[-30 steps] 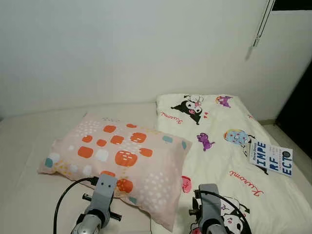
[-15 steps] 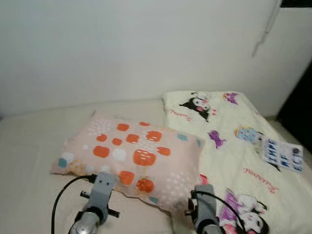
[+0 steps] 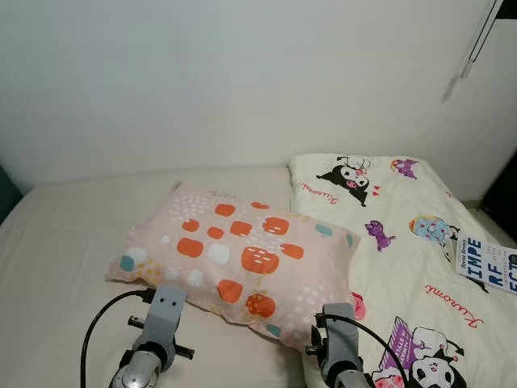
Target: Clean up the room
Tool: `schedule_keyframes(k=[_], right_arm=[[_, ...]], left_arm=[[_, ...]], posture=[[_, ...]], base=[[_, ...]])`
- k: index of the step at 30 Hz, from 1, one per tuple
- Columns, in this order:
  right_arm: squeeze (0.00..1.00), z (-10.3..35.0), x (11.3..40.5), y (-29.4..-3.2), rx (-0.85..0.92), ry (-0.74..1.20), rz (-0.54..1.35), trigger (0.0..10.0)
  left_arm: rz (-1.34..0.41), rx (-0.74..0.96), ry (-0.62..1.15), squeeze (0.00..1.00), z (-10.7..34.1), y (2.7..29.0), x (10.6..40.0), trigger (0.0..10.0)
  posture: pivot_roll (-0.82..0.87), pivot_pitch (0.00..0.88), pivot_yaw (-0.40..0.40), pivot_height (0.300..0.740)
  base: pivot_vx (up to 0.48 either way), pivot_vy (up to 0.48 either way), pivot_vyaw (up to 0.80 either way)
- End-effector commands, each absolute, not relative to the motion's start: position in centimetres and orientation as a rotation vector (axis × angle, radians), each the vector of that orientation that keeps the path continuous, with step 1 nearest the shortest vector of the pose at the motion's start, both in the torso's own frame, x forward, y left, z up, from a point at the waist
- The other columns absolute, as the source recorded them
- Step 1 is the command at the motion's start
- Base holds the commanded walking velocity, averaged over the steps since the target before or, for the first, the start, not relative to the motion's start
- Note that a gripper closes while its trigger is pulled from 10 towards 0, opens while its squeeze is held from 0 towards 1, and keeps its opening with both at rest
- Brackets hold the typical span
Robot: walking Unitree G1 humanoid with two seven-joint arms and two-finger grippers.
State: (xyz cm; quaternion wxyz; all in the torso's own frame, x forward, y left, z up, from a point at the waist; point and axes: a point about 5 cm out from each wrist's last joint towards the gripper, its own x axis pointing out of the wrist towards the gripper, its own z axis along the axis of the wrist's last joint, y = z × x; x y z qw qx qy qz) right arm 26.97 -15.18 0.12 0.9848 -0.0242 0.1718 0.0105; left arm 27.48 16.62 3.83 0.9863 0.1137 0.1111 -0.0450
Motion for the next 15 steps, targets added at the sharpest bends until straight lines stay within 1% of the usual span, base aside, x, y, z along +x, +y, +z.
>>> schedule_keyframes(k=[1, 4, 15], right_arm=[[0.0, -0.28, 26.65, -15.08, -0.03, 0.361, 0.014, 10.0], [0.0, 0.02, 26.9, -15.48, -0.042, 0.35, 0.021, 10.0], [0.0, 0.48, 27.49, -15.76, -0.034, 0.338, 0.021, 10.0]], left_arm=[[-0.099, 0.248, 0.256, 0.0, 3.14, 16.93, 27.16, 10.0], [-0.092, 0.241, 0.25, 0.0, 3.26, 16.63, 27.39, 10.0], [-0.088, 0.234, 0.243, 0.0, 3.34, 16.42, 27.45, 10.0]], posture=[[0.05, 0.123, 0.028, 0.74], [0.04, 0.122, 0.005, 0.74], [0.04, 0.119, -0.004, 0.74]], base=[[0.0, 0.0, 0.0], [0.0, 0.0, 0.0], [0.0, 0.0, 0.0]])
